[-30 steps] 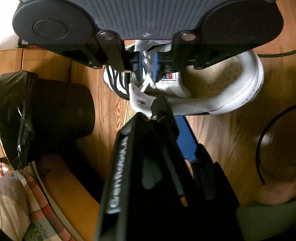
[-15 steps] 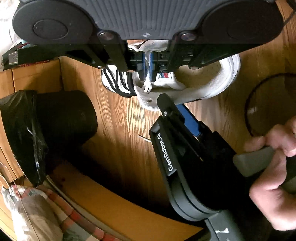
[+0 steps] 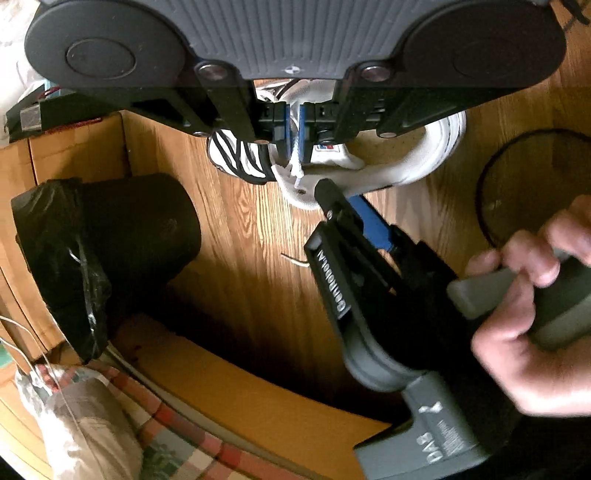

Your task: Lace up shoes with both hands

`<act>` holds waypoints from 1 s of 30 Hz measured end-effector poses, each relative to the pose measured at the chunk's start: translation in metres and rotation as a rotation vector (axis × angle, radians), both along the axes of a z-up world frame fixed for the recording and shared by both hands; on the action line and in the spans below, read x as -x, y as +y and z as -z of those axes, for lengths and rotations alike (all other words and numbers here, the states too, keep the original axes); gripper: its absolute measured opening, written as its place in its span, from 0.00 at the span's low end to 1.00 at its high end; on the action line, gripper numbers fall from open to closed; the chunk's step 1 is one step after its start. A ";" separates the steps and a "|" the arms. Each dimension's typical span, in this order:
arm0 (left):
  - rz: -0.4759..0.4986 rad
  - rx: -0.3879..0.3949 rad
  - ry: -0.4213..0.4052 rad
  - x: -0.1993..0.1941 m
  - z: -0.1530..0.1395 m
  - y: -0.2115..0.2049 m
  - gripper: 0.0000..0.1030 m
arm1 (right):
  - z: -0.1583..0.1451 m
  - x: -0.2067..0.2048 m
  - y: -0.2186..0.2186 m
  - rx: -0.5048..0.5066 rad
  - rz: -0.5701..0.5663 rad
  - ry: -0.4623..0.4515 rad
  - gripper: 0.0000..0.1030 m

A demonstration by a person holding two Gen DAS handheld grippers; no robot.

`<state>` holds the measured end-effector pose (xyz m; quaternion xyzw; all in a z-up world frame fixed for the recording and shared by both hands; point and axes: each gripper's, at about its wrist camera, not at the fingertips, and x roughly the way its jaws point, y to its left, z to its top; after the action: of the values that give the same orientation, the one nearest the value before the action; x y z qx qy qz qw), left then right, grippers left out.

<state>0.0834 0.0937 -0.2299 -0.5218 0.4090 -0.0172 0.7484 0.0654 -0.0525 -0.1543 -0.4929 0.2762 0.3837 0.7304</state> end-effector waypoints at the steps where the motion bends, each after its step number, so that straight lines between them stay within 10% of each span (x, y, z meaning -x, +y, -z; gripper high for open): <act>1: 0.000 -0.001 0.000 0.000 0.000 0.000 0.29 | 0.000 0.002 0.000 0.001 0.001 0.005 0.04; 30: 0.002 -0.001 0.000 0.001 -0.001 0.001 0.29 | 0.017 -0.015 0.005 0.024 0.003 0.007 0.04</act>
<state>0.0828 0.0943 -0.2286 -0.5210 0.4094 -0.0176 0.7487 0.0805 -0.0473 -0.1716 -0.4998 0.2841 0.3812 0.7240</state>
